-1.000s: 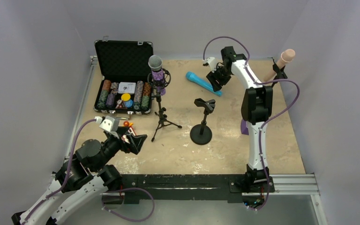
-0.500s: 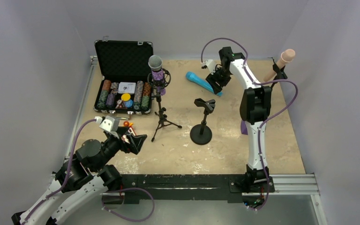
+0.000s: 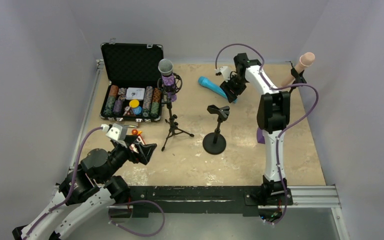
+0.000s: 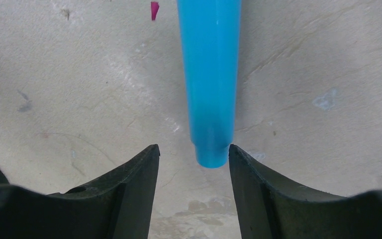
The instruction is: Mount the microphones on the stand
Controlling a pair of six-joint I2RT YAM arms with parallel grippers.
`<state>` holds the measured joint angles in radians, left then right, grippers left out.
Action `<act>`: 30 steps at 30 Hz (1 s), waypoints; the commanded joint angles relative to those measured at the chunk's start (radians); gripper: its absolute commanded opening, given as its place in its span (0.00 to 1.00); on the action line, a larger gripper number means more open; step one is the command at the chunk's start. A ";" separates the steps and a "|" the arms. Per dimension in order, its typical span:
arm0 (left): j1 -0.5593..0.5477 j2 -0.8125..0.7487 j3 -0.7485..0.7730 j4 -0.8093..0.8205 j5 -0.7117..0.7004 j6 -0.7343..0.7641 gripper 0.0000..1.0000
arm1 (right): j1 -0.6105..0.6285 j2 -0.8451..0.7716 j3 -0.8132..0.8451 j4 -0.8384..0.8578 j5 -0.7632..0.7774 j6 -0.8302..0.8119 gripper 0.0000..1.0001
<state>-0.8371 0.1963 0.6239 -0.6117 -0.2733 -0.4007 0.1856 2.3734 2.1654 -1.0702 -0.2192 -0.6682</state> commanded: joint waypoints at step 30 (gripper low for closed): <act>0.007 0.002 0.003 0.033 0.005 -0.003 1.00 | -0.024 -0.027 0.022 0.100 -0.085 0.082 0.75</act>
<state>-0.8371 0.1959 0.6243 -0.6155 -0.2726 -0.4011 0.1509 2.3890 2.1052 -0.9607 -0.3122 -0.5934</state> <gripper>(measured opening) 0.994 0.754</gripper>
